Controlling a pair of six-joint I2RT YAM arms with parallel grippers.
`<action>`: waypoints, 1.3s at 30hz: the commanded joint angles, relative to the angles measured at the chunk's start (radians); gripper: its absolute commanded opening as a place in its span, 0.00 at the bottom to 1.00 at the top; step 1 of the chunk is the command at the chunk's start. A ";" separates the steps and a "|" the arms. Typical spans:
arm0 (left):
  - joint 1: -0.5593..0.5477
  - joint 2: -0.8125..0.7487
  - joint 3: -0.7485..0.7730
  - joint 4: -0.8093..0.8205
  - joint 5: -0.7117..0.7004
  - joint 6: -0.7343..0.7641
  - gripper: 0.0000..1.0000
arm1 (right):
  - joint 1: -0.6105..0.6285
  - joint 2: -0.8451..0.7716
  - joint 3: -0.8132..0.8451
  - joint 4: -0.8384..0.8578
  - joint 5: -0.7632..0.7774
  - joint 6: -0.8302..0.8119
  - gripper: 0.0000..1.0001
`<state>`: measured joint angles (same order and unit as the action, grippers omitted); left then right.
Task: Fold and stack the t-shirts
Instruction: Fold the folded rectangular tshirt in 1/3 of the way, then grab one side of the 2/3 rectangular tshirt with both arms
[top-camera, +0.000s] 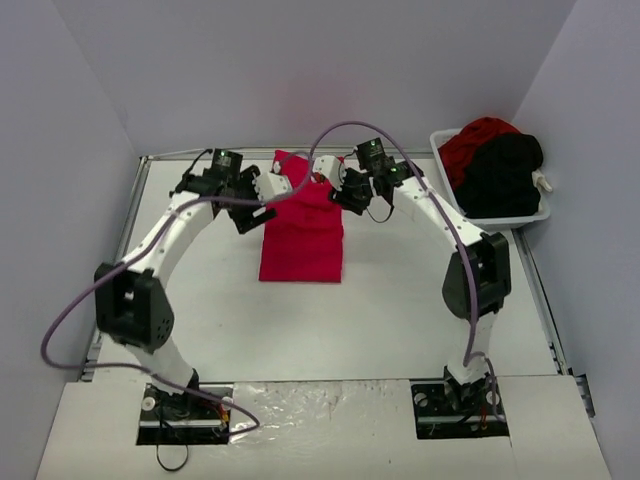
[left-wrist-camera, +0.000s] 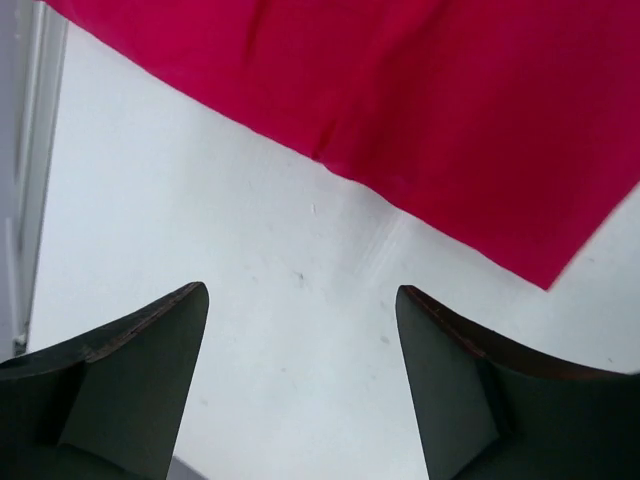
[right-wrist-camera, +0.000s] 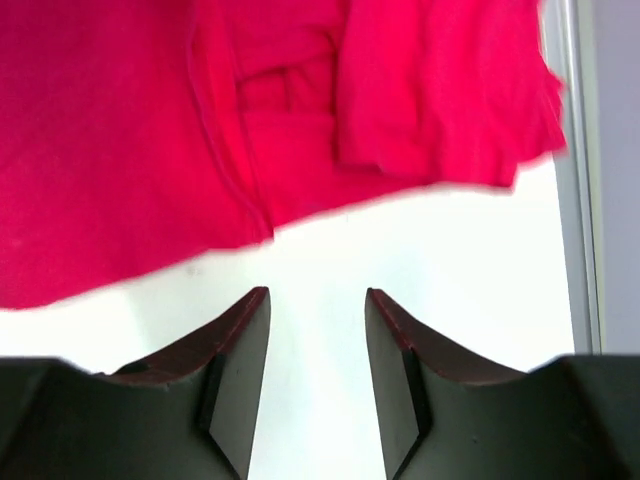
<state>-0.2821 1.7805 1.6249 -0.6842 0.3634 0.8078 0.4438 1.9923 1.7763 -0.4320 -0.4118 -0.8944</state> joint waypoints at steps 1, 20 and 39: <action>-0.089 -0.209 -0.179 0.098 -0.070 0.028 0.75 | -0.002 -0.116 -0.099 0.002 0.181 0.153 0.40; -0.222 -0.668 -0.781 0.258 -0.283 -0.104 0.96 | -0.190 -0.415 -0.615 -0.113 -0.120 0.275 0.30; -0.344 -0.442 -0.977 0.733 -0.468 -0.036 0.90 | -0.321 -0.248 -0.603 -0.182 -0.150 0.264 0.15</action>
<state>-0.6174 1.3186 0.6537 -0.0879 -0.0494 0.7567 0.1310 1.7615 1.1652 -0.5636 -0.5396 -0.6212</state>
